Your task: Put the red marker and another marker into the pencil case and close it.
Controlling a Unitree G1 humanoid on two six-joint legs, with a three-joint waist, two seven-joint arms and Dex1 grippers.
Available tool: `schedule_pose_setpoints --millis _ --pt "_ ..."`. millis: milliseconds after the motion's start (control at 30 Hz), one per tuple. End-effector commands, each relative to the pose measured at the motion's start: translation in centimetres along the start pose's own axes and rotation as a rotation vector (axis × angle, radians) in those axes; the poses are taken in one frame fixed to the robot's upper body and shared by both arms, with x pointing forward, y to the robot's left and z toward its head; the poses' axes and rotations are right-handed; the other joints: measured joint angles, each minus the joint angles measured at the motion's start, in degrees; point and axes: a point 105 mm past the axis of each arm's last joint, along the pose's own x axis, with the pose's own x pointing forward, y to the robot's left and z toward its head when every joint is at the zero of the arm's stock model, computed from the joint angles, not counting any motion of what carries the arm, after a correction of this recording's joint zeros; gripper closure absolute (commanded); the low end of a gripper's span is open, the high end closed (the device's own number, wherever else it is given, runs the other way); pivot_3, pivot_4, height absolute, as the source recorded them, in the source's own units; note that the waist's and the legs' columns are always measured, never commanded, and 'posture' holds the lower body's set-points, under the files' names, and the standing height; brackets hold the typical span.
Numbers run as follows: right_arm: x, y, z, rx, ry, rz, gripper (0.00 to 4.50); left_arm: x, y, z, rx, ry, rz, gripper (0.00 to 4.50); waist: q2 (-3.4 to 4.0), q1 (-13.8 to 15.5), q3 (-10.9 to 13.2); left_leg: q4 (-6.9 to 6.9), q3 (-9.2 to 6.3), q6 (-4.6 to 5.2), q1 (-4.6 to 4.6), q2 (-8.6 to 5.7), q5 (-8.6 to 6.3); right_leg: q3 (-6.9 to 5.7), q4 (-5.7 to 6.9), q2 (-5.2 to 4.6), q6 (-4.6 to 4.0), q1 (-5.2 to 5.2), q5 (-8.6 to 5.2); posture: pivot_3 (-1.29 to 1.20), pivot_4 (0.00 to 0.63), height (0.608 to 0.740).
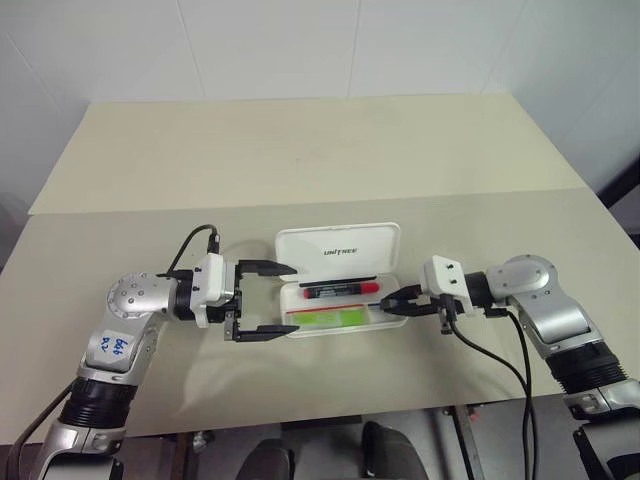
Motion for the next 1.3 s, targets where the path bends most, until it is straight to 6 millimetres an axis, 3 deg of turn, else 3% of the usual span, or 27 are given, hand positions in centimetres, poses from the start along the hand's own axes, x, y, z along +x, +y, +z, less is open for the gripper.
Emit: schedule_pose_setpoints --millis 33,267,300,533,867,1100,1300 --pt "-0.4 -0.3 0.7 -0.028 -0.011 -0.005 2.71 0.0 0.4 0.8 0.049 -0.017 0.004 0.00 0.00 0.0 0.0 0.00 0.00 0.00 0.00 0.00 0.00 0.00 0.00 0.00 0.00 0.00 0.00 0.00 0.150 0.740" --pt "-0.4 -0.6 0.9 -0.039 -0.016 -0.022 0.14 -0.1 0.5 0.7 0.050 -0.015 0.010 0.00 0.00 0.0 0.0 0.03 0.01 0.00 0.00 0.00 0.00 0.00 0.00 0.00 0.00 0.01 0.00 0.00 0.150 0.740" --pt "-0.4 -0.7 1.0 -0.046 -0.020 -0.028 0.03 -0.1 0.5 0.6 0.050 -0.016 0.010 0.00 0.00 0.0 0.0 0.03 0.01 0.00 0.00 -0.01 0.00 0.01 0.00 0.00 0.00 0.00 0.00 0.00 0.150 0.740" --pt "-1.3 -1.1 2.2 -0.049 -0.062 -0.052 0.03 0.0 0.8 0.5 0.056 -0.020 0.013 0.00 0.00 0.0 0.0 0.04 0.01 0.00 0.00 -0.01 0.00 0.01 0.00 0.00 0.00 0.01 0.00 0.00 0.150 0.740" --pt "-5.6 -0.7 3.8 0.053 -0.212 -0.168 0.03 -0.3 1.8 0.4 0.074 -0.016 0.047 0.00 0.00 0.4 0.0 0.03 -0.04 0.00 -0.05 -0.02 0.00 0.00 0.00 -0.01 0.01 0.01 0.01 0.00 0.150 0.740" --pt "-8.8 0.5 2.6 0.133 -0.215 -0.278 0.03 -1.0 2.5 0.3 0.083 -0.008 0.072 0.00 0.00 0.3 0.0 0.10 0.02 0.00 -0.04 -0.01 0.00 -0.01 0.01 -0.02 0.04 0.02 0.03 0.00 0.150 0.740" --pt "-9.5 2.2 1.4 0.108 -0.160 -0.244 0.03 -1.9 2.6 -0.1 0.059 -0.001 0.085 0.00 0.00 0.3 0.0 0.28 0.09 0.00 -0.07 -0.02 -0.01 0.01 0.01 -0.03 0.11 0.06 0.09 0.00 0.150 0.740"
